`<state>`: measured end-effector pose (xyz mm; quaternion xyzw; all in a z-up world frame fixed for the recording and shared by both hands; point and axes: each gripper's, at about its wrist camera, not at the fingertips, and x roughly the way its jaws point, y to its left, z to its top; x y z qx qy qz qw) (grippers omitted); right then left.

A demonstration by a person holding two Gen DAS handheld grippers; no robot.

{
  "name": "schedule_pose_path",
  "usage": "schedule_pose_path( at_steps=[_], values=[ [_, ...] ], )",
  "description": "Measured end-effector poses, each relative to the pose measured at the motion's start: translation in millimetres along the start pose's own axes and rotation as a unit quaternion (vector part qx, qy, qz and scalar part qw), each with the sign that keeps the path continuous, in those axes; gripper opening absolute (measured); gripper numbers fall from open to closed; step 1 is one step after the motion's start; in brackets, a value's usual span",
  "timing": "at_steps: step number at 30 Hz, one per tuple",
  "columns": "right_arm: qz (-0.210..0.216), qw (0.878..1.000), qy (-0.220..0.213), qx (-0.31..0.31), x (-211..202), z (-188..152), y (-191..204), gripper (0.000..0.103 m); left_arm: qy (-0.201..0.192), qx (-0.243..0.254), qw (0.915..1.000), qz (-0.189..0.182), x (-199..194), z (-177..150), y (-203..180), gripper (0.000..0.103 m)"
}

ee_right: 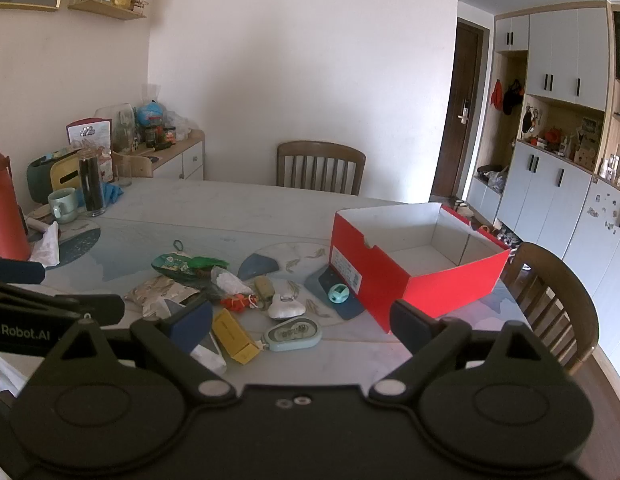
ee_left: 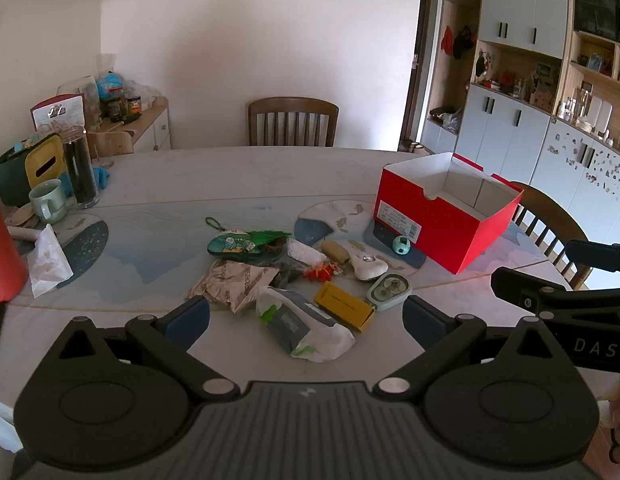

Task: Organize objects
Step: 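Move both tools toward the cluttered items on the table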

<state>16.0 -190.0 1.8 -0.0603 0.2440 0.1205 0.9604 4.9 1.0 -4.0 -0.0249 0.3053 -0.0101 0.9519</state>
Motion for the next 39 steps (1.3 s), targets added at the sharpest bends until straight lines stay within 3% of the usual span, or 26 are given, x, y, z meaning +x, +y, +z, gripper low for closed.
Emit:
schedule_pose_path(
  at_steps=[28,35,39],
  values=[
    [-0.012,1.0,-0.018,-0.007,19.3,14.5,-0.8,0.089,-0.011,-0.008,0.9992,-0.037,22.9,22.2,5.7,0.103],
    [0.019,1.0,0.008,-0.005,45.9,15.9,-15.4,0.088,0.001,-0.012,0.9994,-0.031,41.2,26.0,-5.0,0.103],
    [0.053,0.998,0.036,-0.011,69.7,17.2,-28.6,0.088,0.034,-0.03,0.9987,-0.022,63.6,27.1,-10.2,0.103]
  ],
)
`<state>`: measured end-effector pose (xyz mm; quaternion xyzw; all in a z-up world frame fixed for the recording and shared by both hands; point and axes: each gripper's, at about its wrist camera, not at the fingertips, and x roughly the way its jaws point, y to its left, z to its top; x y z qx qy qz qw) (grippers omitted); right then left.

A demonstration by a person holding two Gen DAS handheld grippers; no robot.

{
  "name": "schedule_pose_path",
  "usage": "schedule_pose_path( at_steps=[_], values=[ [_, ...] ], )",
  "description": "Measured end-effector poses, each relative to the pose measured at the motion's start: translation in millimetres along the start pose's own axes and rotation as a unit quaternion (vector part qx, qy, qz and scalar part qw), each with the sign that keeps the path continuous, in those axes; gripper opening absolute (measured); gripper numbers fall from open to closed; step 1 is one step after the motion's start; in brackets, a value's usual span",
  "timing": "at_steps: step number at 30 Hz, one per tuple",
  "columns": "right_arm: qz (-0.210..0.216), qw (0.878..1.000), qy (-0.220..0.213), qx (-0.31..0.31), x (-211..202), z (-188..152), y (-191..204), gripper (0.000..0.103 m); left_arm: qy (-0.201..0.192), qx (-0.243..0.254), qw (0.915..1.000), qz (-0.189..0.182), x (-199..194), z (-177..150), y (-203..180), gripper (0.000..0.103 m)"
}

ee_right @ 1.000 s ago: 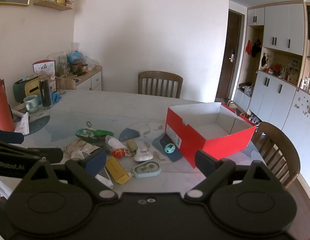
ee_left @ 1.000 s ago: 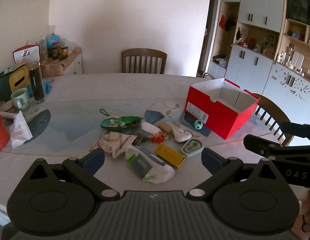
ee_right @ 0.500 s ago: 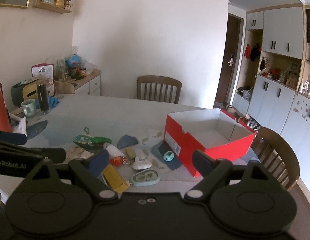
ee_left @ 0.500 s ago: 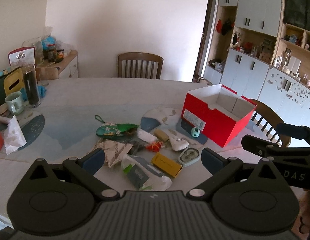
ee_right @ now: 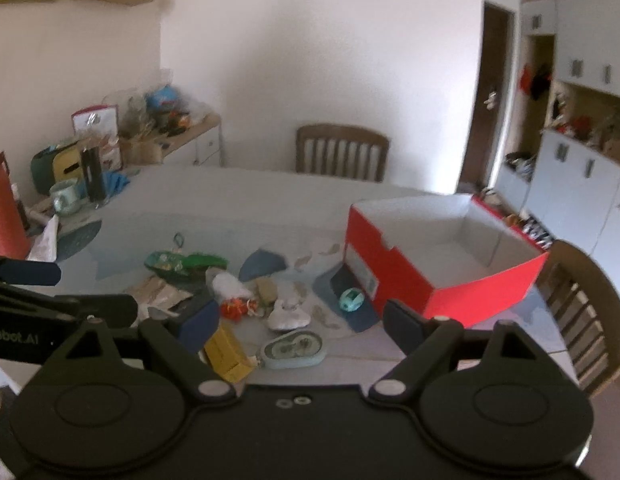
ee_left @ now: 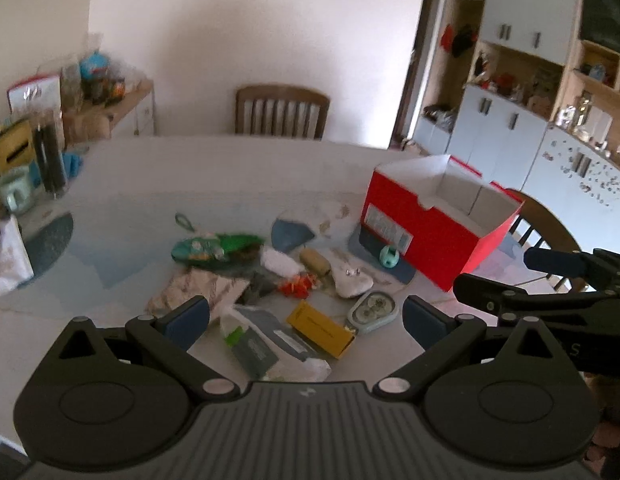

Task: Organize objects
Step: 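Move both tools toward the cluttered items on the table, then grasp the white-grey snack bag with left tool while right tool grasps the correction-tape dispenser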

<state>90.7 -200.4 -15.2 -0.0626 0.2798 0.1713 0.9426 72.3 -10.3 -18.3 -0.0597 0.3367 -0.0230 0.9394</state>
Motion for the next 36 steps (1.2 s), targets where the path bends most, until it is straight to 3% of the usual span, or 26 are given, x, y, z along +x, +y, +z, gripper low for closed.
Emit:
schedule_pose_path(
  at_steps=[7,15,25,36],
  values=[
    [0.024,0.998,0.04,-0.04,48.0,-10.9,-19.2,0.084,0.059,-0.055,0.9948,0.063,53.2,-8.1,8.5,0.103],
    [0.039,0.995,0.086,-0.041,100.6,-17.2,-32.8,0.083,0.088,-0.074,0.9862,0.119,92.6,-11.5,13.5,0.103],
    [0.04,0.991,0.128,-0.013,165.8,-25.3,-22.1,0.083,0.115,-0.093,0.98,0.133,126.0,-24.7,19.6,0.103],
    [0.027,0.989,0.144,0.007,199.1,-32.0,-12.6,0.082,0.122,-0.088,0.9808,0.124,137.9,-28.4,19.0,0.103]
  ],
)
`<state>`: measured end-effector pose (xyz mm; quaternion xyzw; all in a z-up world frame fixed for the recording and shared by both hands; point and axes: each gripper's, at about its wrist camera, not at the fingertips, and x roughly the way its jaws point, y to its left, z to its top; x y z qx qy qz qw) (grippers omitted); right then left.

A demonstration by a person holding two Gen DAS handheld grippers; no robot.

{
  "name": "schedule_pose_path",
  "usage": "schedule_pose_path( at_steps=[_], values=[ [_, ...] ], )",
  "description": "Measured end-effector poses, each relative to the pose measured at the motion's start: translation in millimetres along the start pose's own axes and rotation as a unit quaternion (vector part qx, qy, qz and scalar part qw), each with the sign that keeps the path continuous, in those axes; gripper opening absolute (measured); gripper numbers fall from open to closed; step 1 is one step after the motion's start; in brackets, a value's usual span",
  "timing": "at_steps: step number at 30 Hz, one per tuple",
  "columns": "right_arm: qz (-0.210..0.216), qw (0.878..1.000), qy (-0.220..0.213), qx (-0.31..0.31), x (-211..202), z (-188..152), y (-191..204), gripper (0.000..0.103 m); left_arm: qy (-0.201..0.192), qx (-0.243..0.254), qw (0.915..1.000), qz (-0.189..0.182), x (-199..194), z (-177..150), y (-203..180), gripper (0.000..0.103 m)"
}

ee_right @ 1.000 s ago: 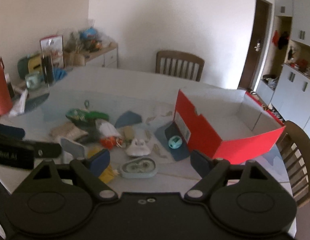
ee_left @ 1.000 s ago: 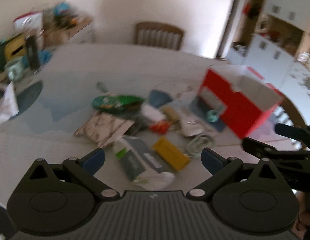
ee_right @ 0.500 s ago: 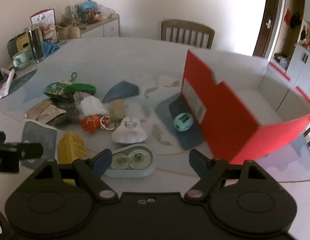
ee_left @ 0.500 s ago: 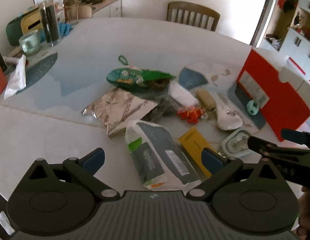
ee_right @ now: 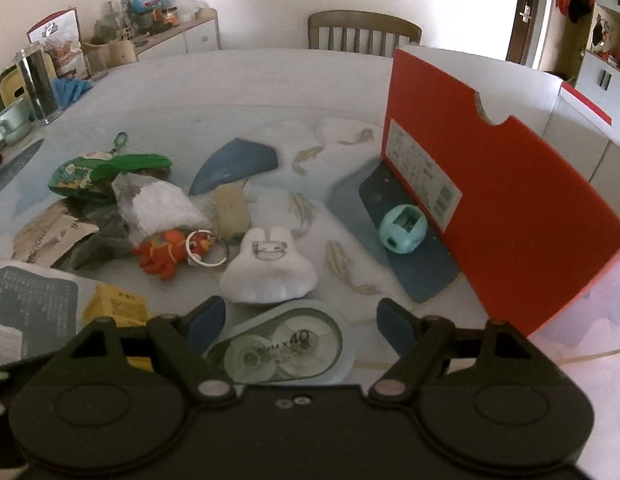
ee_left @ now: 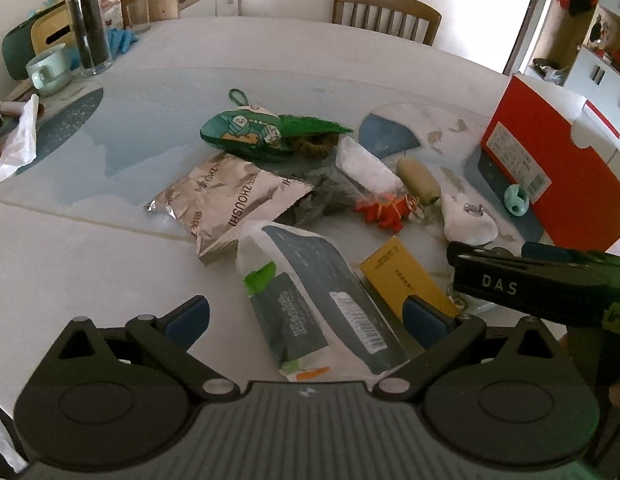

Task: Organize objects
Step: 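Grasp the white-grey snack bag with left tool while right tool grasps the correction-tape dispenser, then carry the snack bag and tape dispenser into the red shoebox and release both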

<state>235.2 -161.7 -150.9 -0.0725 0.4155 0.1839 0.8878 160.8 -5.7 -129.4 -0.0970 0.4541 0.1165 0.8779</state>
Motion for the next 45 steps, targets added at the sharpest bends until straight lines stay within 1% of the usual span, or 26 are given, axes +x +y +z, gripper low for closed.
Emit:
schedule_pose_path(
  at_steps=[3,6,8,10,12,14,15,19,21,23,25,27,28,31,34,40,45],
  values=[
    [0.0,1.0,0.003,-0.008,2.1,-2.0,2.6,0.082,0.002,0.002,1.0,-0.002,3.2,-0.1,-0.7,0.103],
    [0.0,1.0,0.001,-0.013,0.9,-6.6,2.5,0.082,0.008,0.002,0.9999,-0.006,6.4,-2.1,-1.1,0.099],
    [0.002,1.0,0.001,-0.016,-1.4,-9.4,0.0,0.081,0.007,0.0,0.9999,-0.009,7.3,-2.8,-0.1,0.098],
    [0.001,1.0,0.001,-0.02,-5.0,-13.9,-2.8,0.083,0.013,0.002,0.9999,-0.009,9.8,-3.8,0.1,0.092],
    [0.004,1.0,-0.001,-0.026,-9.3,-19.7,-6.9,0.084,0.021,0.001,0.9996,-0.017,12.4,-5.2,1.6,0.089],
    [0.007,1.0,-0.001,-0.03,-13.5,-24.8,-11.5,0.083,0.025,-0.002,0.9995,-0.021,13.7,-6.6,2.5,0.088],
    [0.009,0.999,0.0,-0.03,-15.1,-26.6,-13.5,0.083,0.025,-0.002,0.9994,-0.022,14.0,-7.2,3.0,0.086],
    [0.021,0.999,0.0,-0.041,-19.1,-30.5,-17.4,0.083,0.025,0.008,0.9992,-0.03,14.8,-5.3,0.0,0.073],
    [0.026,0.999,0.0,-0.045,-20.0,-29.6,-18.2,0.076,0.024,0.013,0.9991,-0.033,14.8,-4.7,-1.5,0.068],
    [0.031,0.998,0.0,-0.05,-21.1,-28.0,-16.7,0.063,0.025,0.016,0.999,-0.034,14.6,-3.9,-2.6,0.064],
    [0.03,0.998,0.002,-0.05,-21.5,-27.1,-15.1,0.063,0.028,0.016,0.9988,-0.038,13.8,-2.9,-3.2,0.058],
    [0.031,0.998,0.005,-0.049,-21.4,-26.2,-15.2,0.062,0.031,0.018,0.9986,-0.04,12.6,-1.6,-4.2,0.055],
    [0.032,0.998,0.006,-0.049,-21.5,-25.7,-15.7,0.061,0.033,0.019,0.9984,-0.043,11.6,-1.3,-4.3,0.051],
    [0.036,0.998,0.011,-0.05,-21.5,-23.6,-17.4,0.058,0.028,0.029,0.9983,-0.043,7.2,-1.0,-7.5,0.045],
    [0.039,0.998,0.013,-0.052,-23.1,-22.1,-18.3,0.058,0.02,0.04,0.998,-0.043,1.2,0.2,-12.7,0.043],
    [0.048,0.997,-0.012,-0.062,-43.7,-15.8,-17.9,0.058,0.001,0.066,0.9967,-0.048,-16.4,5.9,-26.3,0.042],
    [0.056,0.996,-0.032,-0.064,-70.0,-0.8,-24.5,0.058,-0.013,0.092,0.9944,-0.05,-36.7,18.2,-41.7,0.042]
  ],
)
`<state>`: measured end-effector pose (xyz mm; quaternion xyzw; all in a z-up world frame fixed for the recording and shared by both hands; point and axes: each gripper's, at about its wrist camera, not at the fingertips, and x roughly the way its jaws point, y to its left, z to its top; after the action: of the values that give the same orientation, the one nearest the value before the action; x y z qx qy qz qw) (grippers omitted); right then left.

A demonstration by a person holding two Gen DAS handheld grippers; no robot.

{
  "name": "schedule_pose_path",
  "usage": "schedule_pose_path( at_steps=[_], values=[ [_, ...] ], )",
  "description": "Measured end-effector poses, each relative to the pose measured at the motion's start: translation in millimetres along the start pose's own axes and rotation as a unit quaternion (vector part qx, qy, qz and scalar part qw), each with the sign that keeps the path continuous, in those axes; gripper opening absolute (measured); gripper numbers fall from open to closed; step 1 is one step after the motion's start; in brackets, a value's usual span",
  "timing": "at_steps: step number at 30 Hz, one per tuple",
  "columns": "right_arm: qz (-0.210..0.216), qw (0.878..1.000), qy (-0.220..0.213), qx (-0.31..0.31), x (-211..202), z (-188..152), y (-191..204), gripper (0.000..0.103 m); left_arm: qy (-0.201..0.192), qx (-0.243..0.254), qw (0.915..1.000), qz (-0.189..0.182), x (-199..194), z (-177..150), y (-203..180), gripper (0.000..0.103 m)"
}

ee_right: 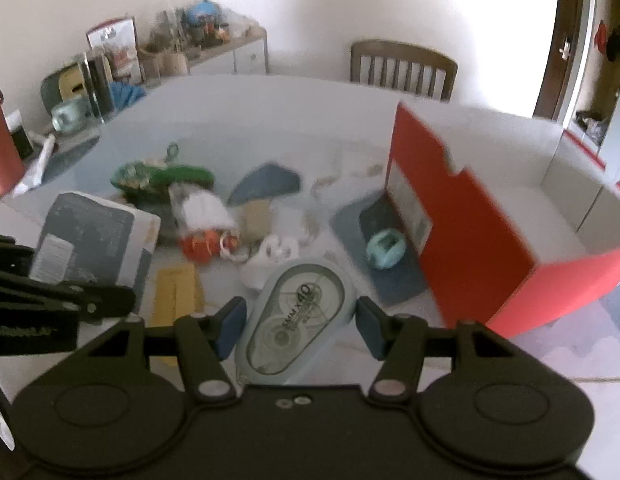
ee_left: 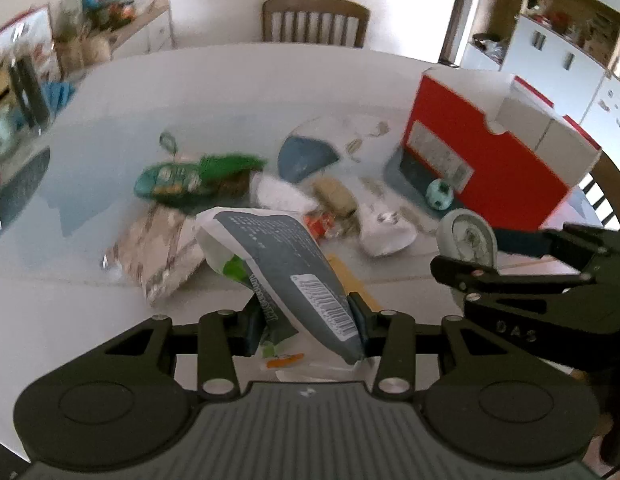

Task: Organize objects
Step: 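Carry the snack bag and tape dispenser into the red shoebox and release both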

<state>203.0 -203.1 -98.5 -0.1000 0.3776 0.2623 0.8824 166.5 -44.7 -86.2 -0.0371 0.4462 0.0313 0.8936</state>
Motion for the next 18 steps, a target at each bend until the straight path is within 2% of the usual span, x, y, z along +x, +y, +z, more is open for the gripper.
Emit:
schedule_pose_path(
  at_steps=[7,15,18],
  values=[
    [-0.001,0.999,-0.042,-0.001,-42.5,31.4,-23.9,0.058,-0.029,0.024,0.9992,-0.01,-22.6,33.5,-22.1,0.042],
    [-0.008,0.994,-0.105,0.003,-83.9,63.8,-64.0,0.058,-0.082,0.058,0.9946,-0.023,-47.0,78.7,-68.8,0.042],
    [-0.013,0.993,-0.121,0.004,-92.0,71.0,-84.8,0.058,-0.091,0.067,0.9931,-0.029,-47.8,93.9,-89.0,0.042]
  ],
)
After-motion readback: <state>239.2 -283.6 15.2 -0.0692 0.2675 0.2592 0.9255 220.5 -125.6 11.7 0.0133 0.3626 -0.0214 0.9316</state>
